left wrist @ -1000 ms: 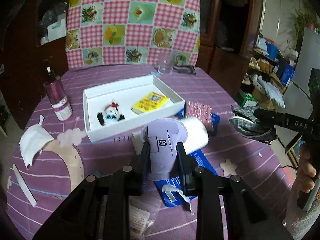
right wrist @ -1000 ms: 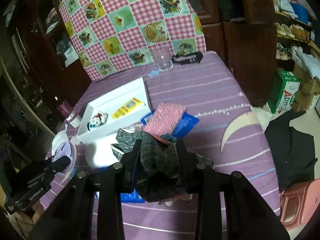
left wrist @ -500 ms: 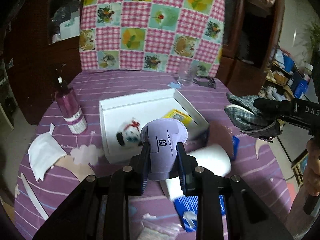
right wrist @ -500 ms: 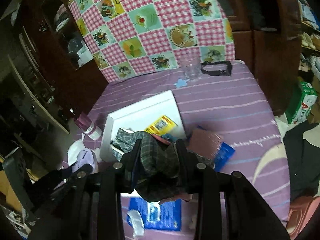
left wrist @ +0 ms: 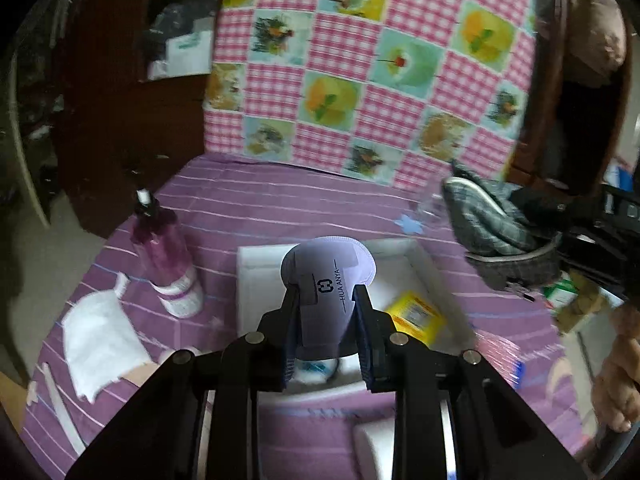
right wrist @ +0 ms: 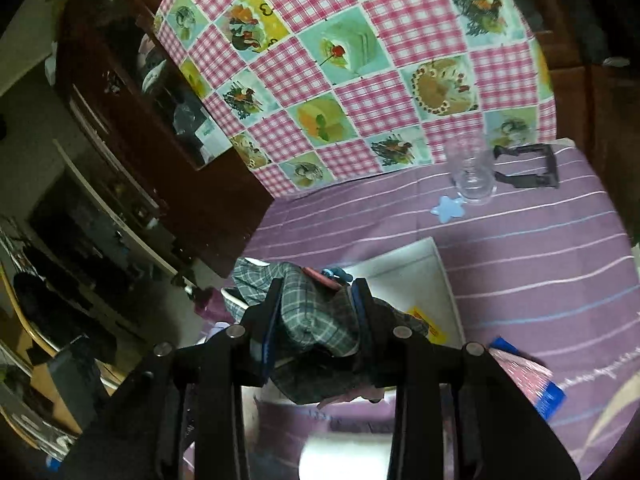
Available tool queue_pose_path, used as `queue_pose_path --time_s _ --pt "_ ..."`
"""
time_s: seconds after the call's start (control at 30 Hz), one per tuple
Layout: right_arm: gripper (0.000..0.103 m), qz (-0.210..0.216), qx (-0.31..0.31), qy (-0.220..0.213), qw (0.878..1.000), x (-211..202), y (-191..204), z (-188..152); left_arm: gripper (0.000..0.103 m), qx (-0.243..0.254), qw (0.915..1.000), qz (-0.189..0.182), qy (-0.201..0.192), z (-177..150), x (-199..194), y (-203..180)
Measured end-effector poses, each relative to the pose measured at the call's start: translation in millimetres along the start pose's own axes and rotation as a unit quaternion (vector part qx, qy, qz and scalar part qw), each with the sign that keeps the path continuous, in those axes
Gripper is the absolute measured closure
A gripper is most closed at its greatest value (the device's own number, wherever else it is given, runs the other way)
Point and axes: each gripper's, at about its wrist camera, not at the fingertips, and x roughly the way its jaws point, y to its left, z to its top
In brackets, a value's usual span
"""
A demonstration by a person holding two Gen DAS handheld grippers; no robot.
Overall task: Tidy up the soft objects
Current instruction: 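Place the mask pad and plaid cloth into the white box with both grippers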
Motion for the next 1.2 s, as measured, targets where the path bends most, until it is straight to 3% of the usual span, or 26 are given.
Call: queue_pose_path --time_s 0.23,0.3,0.5,0.7,1.0,1.2 --pt "0.068 0.018 -0.012 -0.010 1.000 30 -7 -18 0.079 -0.008 0.9994 0.007 0.033 -9 43 12" --pt "0.068 -0.007 -0.012 0.010 1.000 42 -9 -20 0.079 -0.007 0.9988 0.001 0.048 -12 53 11" --pt "0.068 -0.056 -0.025 0.007 0.998 48 -18 -24 0.079 0.005 0.9973 0.005 0.074 -19 64 11" --pt "0.068 -0.059 -0.011 0.014 0.998 52 -26 -23 0.079 0.006 0.9966 -0.005 0.082 -19 64 16" --pt "0.068 -0.086 -0.044 0.022 0.995 65 -12 -33 0.079 -0.002 0.9952 -0.001 0.098 -24 79 23" --pt "0.068 -0.130 -0.081 0.029 0.988 81 -8 -40 0.079 -0.012 0.9922 0.010 0.124 -32 97 31"
